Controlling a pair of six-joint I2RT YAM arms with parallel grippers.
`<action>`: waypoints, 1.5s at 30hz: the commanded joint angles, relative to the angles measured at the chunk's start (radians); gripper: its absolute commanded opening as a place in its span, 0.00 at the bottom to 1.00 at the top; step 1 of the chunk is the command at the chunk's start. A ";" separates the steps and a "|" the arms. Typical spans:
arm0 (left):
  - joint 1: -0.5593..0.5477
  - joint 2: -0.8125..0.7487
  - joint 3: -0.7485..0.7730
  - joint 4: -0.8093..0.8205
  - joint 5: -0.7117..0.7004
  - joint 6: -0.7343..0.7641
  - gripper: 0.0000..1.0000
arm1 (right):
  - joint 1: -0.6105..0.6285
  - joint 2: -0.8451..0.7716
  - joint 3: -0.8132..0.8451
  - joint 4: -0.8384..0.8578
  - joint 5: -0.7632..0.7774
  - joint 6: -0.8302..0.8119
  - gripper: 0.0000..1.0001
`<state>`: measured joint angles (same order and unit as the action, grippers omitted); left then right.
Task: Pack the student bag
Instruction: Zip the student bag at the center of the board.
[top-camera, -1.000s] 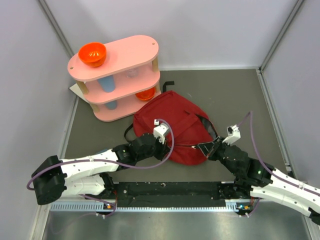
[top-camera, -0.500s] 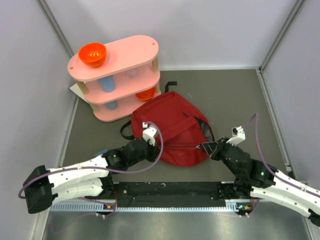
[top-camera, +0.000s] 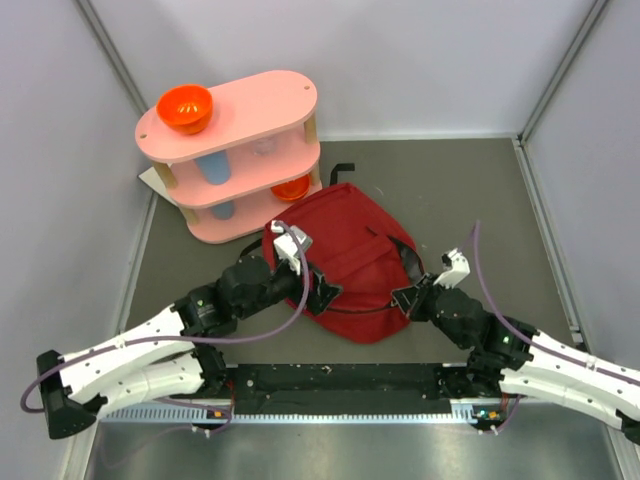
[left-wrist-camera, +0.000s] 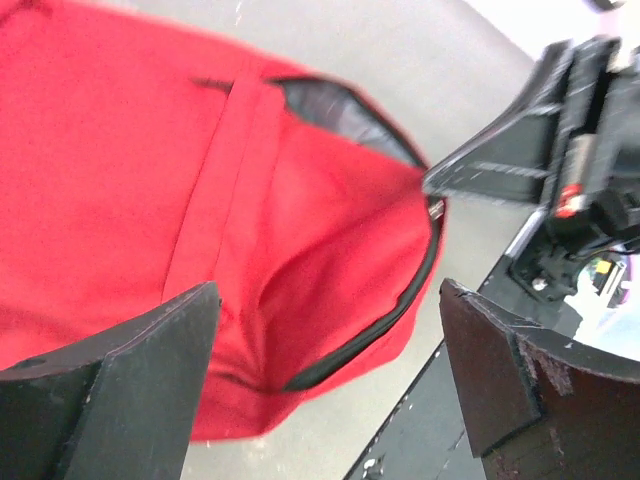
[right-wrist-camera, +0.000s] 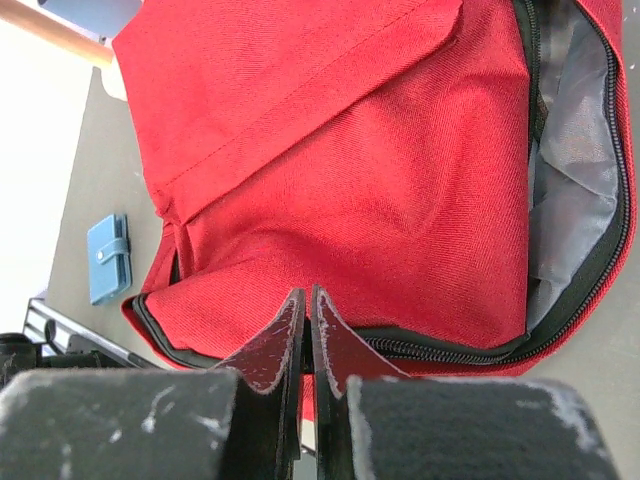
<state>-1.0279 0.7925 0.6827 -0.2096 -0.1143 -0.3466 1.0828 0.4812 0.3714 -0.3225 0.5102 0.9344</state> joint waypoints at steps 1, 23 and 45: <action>0.002 0.112 0.104 0.049 0.167 0.144 0.95 | -0.011 0.000 0.008 0.099 0.002 -0.032 0.00; -0.144 0.560 0.152 0.251 0.225 0.067 0.44 | -0.011 -0.107 0.000 -0.018 0.073 0.017 0.00; -0.144 0.255 -0.101 0.130 0.061 -0.028 0.00 | -0.012 -0.107 0.021 -0.220 0.234 0.159 0.00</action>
<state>-1.1687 1.1057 0.6201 -0.0429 0.0036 -0.3393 1.0828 0.3710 0.3664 -0.5232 0.6579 1.0771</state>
